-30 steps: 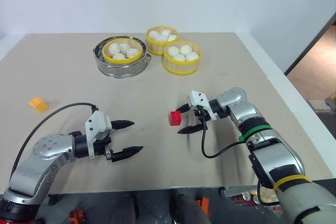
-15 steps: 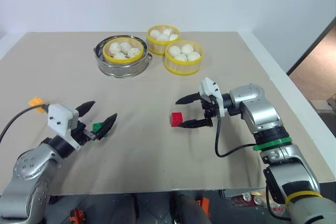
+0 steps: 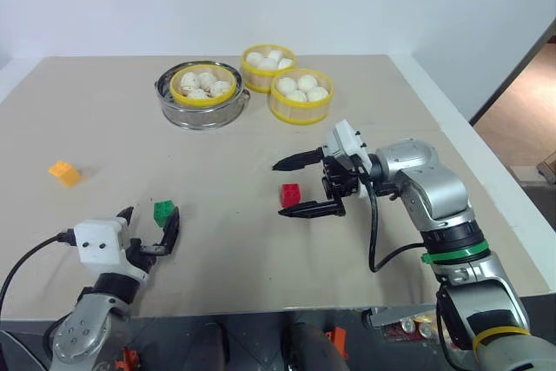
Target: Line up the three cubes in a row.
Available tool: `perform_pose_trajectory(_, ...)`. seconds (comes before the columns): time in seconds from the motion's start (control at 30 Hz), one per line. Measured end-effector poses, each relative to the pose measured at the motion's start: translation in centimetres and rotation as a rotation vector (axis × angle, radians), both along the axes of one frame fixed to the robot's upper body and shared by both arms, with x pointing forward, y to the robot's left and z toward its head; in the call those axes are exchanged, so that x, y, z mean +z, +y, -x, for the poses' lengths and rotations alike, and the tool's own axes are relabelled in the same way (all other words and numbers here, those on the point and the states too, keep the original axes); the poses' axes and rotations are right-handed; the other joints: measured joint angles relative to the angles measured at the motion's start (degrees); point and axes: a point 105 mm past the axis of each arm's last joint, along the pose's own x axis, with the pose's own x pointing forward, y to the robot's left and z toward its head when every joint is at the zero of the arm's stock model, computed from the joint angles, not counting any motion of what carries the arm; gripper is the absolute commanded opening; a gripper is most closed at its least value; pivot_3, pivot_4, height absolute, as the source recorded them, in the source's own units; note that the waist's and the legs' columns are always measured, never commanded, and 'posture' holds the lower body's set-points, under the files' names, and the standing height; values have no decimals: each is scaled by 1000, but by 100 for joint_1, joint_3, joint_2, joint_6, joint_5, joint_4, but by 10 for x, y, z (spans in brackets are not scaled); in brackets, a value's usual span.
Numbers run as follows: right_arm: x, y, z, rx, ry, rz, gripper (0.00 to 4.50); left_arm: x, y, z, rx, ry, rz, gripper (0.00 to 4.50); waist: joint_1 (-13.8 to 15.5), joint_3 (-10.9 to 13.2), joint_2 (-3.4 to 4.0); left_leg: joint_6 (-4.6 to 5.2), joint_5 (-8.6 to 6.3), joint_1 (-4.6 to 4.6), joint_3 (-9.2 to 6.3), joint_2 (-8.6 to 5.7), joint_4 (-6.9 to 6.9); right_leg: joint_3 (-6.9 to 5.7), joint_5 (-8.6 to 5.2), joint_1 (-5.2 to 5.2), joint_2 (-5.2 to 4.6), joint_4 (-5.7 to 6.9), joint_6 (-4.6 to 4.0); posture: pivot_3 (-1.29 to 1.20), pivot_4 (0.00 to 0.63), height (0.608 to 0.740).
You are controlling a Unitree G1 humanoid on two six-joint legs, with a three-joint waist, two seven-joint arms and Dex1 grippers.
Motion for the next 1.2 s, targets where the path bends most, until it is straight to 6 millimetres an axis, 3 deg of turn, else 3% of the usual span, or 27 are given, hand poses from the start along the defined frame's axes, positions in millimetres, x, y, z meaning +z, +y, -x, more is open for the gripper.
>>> perform_pose_trajectory(0.3, -5, 5, 1, -5, -42, -12, 4448, -3, -1, -22, 9, 4, 20, 4500, 3, 0, 0, 0, -1, -13, -3, 0, -3, 3, -6, -8, 8, -2, 6, 0, 150, 740)
perform_pose_trajectory(0.63, -12, -1, 0, -43, -46, 3, 4448, -30, -4, -25, 3, 120, 56, 4500, 0, 0, -1, 0, -1, -11, -2, 0, -3, 6, -6, -7, 8, -2, 6, 0, 150, 740)
perform_pose_trajectory(0.73, -12, -2, -1, -50, -49, 4, 4500, -37, -2, -26, 9, 142, 64, 3734, 0, 0, -1, 0, -1, -11, -3, 0, -4, 5, -6, -8, 9, -2, 6, 0, 150, 740)
perform_pose_trajectory(0.97, -10, -1, 1, -50, -65, 3, 4500, -40, 4, -32, 6, 149, 4, 1363, 4, 0, -1, 0, -1, -11, -1, 0, -4, 5, -5, -7, 7, -2, 6, 0, 150, 740)
perform_pose_trajectory(1.2, -7, 0, 0, -45, -79, 0, 4500, -40, 6, -36, -46, 145, -50, 1301, 4, 0, -1, 0, -1, -8, -3, 0, -9, 5, -5, -8, 8, -2, 5, 0, 150, 740)
